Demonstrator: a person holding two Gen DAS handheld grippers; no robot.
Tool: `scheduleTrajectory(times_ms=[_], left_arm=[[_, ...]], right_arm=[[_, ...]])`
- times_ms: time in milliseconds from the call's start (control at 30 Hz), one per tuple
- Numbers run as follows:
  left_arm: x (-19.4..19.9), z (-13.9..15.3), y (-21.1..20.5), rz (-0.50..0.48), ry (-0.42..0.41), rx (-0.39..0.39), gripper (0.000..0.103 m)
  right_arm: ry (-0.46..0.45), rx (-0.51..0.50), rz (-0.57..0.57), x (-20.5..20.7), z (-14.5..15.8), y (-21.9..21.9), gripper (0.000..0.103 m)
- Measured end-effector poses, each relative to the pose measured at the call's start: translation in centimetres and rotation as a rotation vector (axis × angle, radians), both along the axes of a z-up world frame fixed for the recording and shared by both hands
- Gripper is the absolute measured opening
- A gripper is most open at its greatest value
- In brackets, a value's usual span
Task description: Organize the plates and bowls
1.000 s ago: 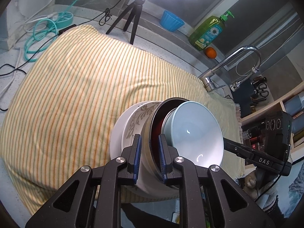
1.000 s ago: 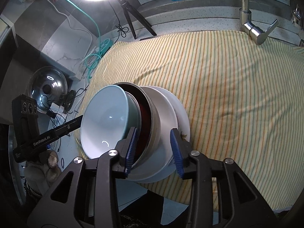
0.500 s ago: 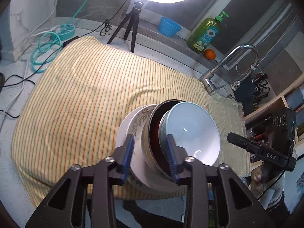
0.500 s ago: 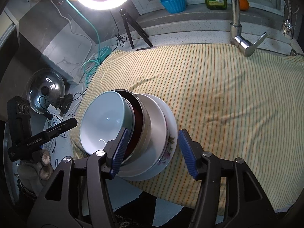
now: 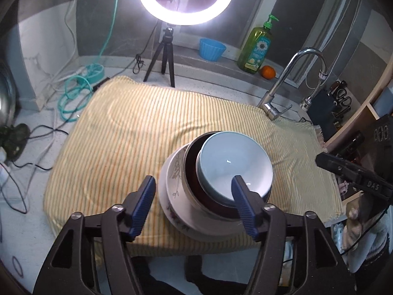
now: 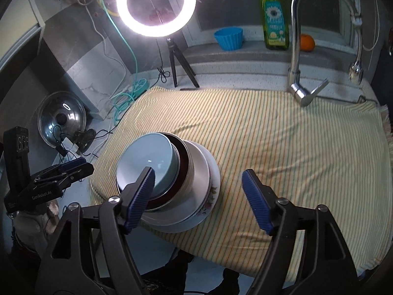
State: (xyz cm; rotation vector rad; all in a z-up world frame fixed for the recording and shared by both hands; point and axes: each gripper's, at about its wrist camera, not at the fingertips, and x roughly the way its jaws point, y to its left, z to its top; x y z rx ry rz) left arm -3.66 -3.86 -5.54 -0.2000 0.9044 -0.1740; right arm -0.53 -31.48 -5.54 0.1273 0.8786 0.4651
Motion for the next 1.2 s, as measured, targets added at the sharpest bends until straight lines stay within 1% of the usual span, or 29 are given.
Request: scheduleTrajectory(times_ms=[67, 167, 233, 500, 700, 1200], left_arm=[[-0.4, 0.7, -0.1, 0.017, -0.023, 0.017, 0.07], [-1.1, 1.8, -0.2, 0.037, -0.057, 0.031, 0.071], [-1.6, 2.2, -0.4, 0.042, -0.074, 0.033, 0.072], [-2.8, 2.8, -1.4, 0.03, -0.095, 0.037, 0.073], [-3.1, 3.0, -2.1, 0.018, -0.107, 0.041, 0.073], [-3.1, 3.0, -2.1, 0.014, -0.106, 0.039, 0.073]], right_arm=[[-0.038, -0.01, -0.004, -0.8, 0.9, -0.1, 0.089], [-0.082, -0.025, -0.008, -2.0, 1.9, 0.0, 0.093], [-0.096, -0.032, -0.006, -2.6, 2.2, 0.0, 0.094], [-0.132, -0.059, 0.002, -4.4, 2.6, 0.3, 0.095], [-0.136, -0.059, 0.002, -4.7, 2.8, 0.2, 0.095], [-0.128, -0.057, -0.005, -4.9, 2.8, 0.3, 0.095]])
